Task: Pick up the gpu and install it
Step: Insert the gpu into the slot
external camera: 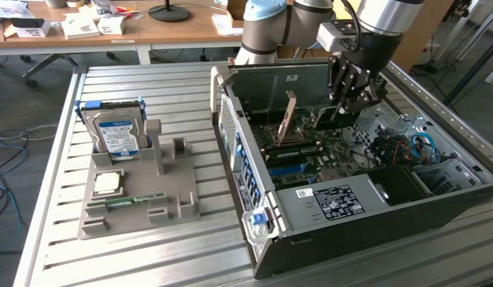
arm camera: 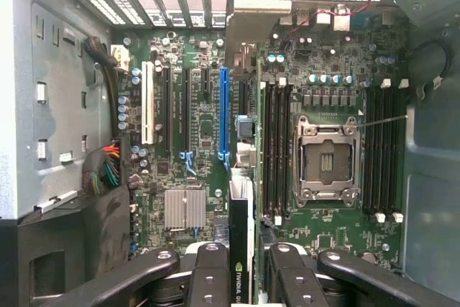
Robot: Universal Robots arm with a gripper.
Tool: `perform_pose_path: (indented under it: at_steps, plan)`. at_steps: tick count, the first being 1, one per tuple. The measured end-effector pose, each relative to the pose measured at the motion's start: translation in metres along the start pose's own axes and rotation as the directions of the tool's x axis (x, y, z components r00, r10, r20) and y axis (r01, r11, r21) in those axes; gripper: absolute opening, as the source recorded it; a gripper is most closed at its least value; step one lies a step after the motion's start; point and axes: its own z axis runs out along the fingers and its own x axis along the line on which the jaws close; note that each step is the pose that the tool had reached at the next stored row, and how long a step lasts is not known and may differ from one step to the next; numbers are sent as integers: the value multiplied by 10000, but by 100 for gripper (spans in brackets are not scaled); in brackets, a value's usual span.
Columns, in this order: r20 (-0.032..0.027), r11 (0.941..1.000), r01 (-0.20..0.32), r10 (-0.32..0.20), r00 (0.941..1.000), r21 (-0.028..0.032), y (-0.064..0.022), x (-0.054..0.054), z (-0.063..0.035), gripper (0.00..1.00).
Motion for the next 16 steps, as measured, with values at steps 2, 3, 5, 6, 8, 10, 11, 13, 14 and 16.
perform_pose_path:
  at_steps: [2, 3, 5, 6, 8, 10, 11, 13, 14, 16]
  plan:
    - [0, 10000, 0, 0, 10000, 0, 8, 0, 0, 26]
    - [0, 10000, 0, 0, 10000, 0, 12, 0, 0, 26]
    - [-1, 10000, 0, 0, 10000, 0, 19, 0, 0, 26]
    - [0, 10000, 0, 0, 10000, -1, 22, 0, 0, 26]
    - [0, 10000, 0, 0, 10000, 0, 29, 0, 0, 26]
    - [-1, 10000, 2, -2, 10000, -1, 33, 0, 0, 26]
    - [-1, 10000, 3, -3, 10000, -1, 33, 0, 0, 26]
    - [0, 10000, 0, 0, 10000, 0, 37, 0, 1, 26]
    - [0, 10000, -1, 1, 10000, 0, 39, 0, 1, 26]
    - [-1, 10000, -1, 1, 10000, 0, 44, 1, 1, 26]
